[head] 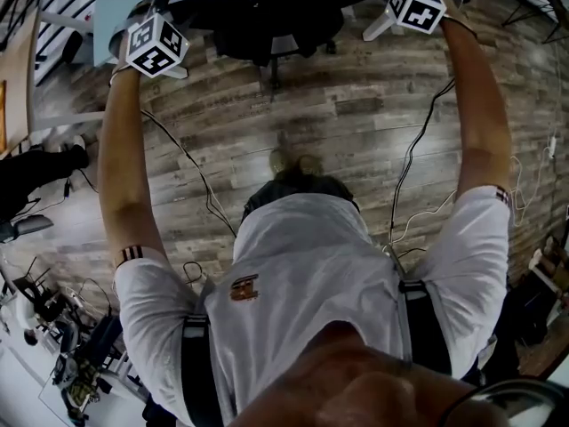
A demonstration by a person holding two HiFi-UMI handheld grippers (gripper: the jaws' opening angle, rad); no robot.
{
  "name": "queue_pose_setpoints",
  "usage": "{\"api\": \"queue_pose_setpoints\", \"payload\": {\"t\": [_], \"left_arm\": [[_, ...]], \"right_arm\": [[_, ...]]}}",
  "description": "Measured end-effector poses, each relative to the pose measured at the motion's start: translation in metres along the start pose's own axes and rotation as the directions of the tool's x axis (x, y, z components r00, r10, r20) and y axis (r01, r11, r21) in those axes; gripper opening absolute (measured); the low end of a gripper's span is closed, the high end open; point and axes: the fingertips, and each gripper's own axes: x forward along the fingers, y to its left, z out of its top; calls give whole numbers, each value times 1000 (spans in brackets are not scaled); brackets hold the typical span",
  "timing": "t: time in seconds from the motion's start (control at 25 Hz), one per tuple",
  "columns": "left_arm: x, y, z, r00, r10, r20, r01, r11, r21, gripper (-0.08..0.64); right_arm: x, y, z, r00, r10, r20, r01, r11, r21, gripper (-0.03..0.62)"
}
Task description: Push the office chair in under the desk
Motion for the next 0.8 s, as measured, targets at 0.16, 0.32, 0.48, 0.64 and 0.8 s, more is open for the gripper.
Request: {"api": "queue_pose_setpoints", "payload": {"t": [0.16, 0.32, 0.48, 0.64, 0.8], "left_arm": [[0, 8, 2, 996, 90, 11, -90, 996, 2, 238], [-17, 15, 6, 986, 155, 53, -153, 987, -45, 264], [-43, 11, 7, 974, 202, 98, -187, 972, -143, 275], [-72, -3, 14, 958, 249, 146, -206, 944, -257, 275], [-105, -6, 31, 911, 343, 229, -223, 878, -424, 275]], "right_arm": [[3, -5, -14, 997, -67, -39, 69, 997, 47, 219], [-14, -9, -21, 991, -124, -40, 127, 988, 83, 230], [-40, -1, -22, 987, -157, -15, 158, 979, 131, 232], [-71, 11, -24, 978, -207, 19, 199, 957, 210, 232], [-100, 19, -14, 955, -280, 101, 229, 907, 352, 232]]}}
